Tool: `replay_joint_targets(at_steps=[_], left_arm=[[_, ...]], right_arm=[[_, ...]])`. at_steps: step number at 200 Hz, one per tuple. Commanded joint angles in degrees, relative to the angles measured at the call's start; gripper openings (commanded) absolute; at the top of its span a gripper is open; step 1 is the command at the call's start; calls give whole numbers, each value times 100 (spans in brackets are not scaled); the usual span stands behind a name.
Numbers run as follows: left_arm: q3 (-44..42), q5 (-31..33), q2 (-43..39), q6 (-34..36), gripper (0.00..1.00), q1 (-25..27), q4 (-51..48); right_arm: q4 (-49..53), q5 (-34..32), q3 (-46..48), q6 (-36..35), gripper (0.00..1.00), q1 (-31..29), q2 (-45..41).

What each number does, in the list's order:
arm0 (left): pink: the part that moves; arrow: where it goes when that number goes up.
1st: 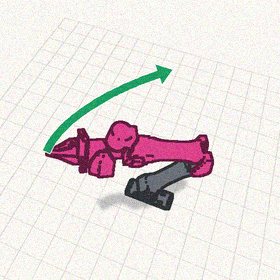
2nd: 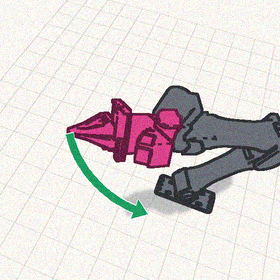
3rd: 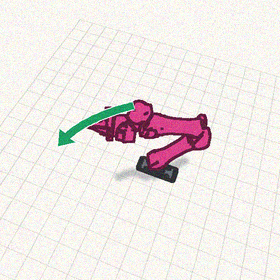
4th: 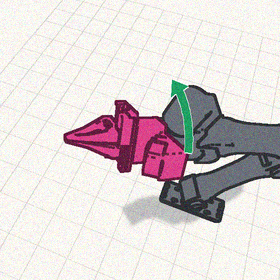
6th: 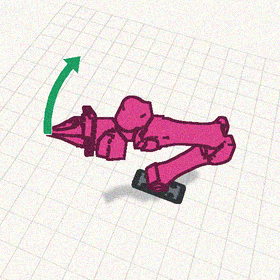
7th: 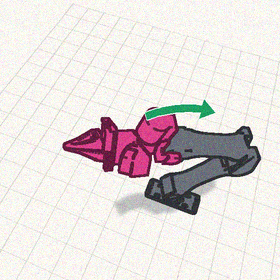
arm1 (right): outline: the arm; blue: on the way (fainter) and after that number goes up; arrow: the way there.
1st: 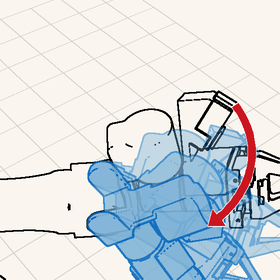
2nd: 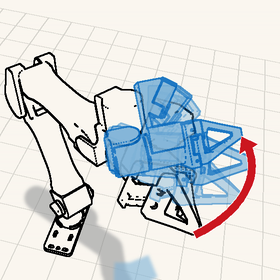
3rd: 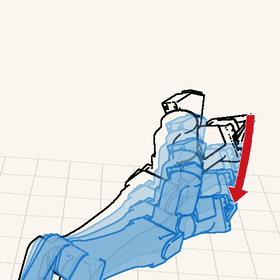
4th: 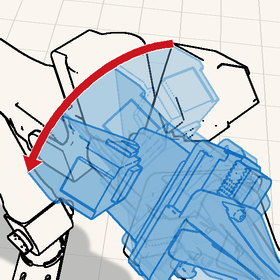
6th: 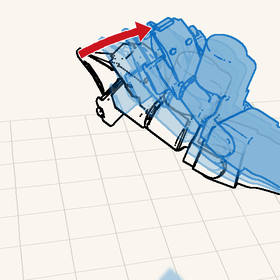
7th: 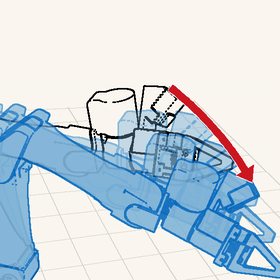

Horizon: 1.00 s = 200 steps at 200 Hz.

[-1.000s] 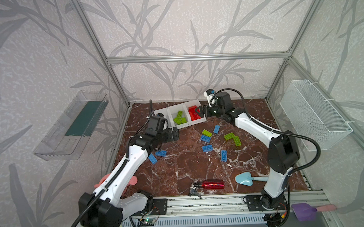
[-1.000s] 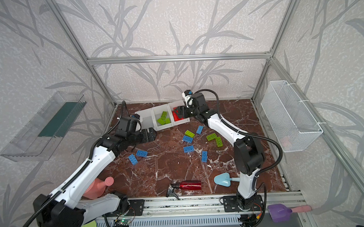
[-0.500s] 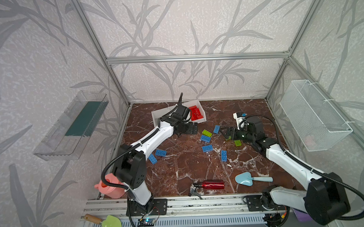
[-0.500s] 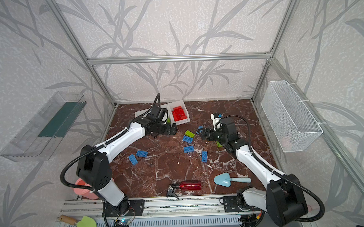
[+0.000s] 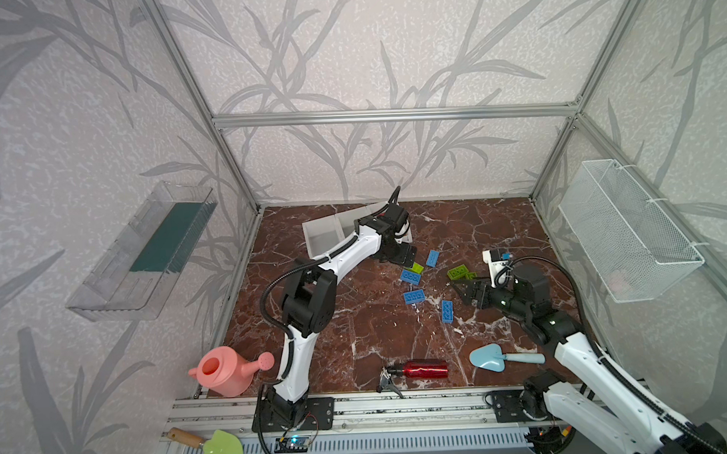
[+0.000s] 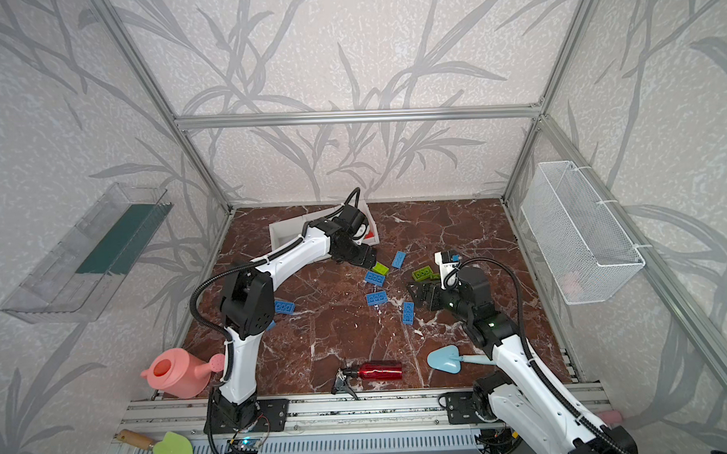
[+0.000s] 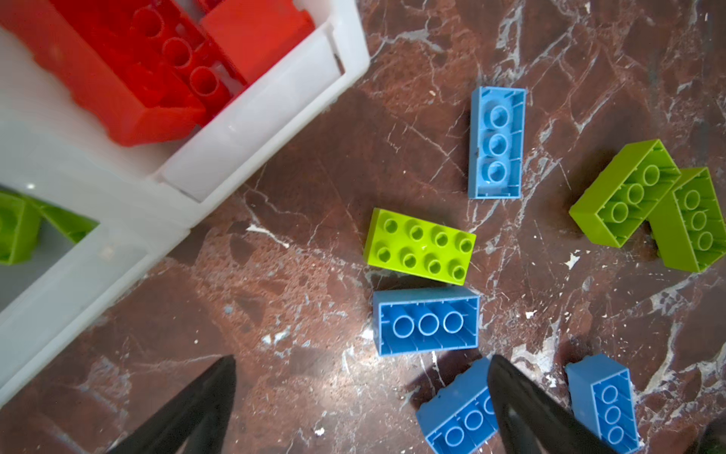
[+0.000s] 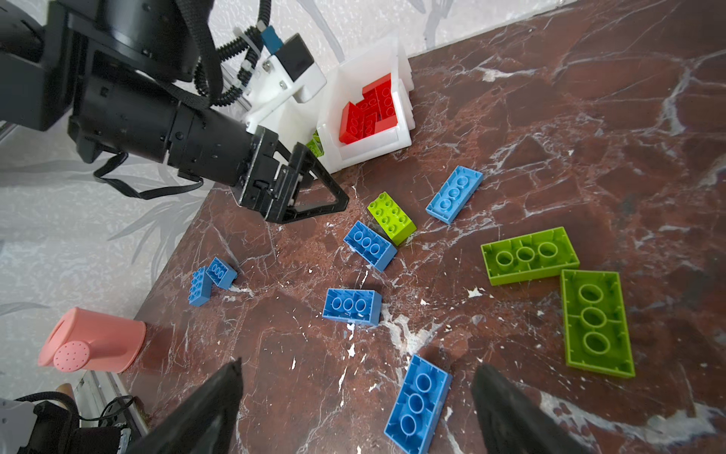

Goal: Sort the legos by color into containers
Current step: 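Grasp a wide lime-green brick with the left gripper while the right gripper withdraws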

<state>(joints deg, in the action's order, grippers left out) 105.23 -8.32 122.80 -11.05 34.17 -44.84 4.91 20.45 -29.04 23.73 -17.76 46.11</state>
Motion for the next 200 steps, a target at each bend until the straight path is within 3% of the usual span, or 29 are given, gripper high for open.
replay_joint_targets(at_steps=[1,121,164,200], left_arm=[[392,67,340,473,99,142,-333],[1438,102,1506,809,90,309,-421],[1543,302,1650,875,80,483,-437],[1538,515,1642,938,58,584,-469]], right_arm=[[318,-93,25,-155,92,22,-225],[1180,-111,-225,-412,92,36,-778],[1272,-119,-233,-412,92,36,-820],[1307,-146,-234,-413,92,34,-863]])
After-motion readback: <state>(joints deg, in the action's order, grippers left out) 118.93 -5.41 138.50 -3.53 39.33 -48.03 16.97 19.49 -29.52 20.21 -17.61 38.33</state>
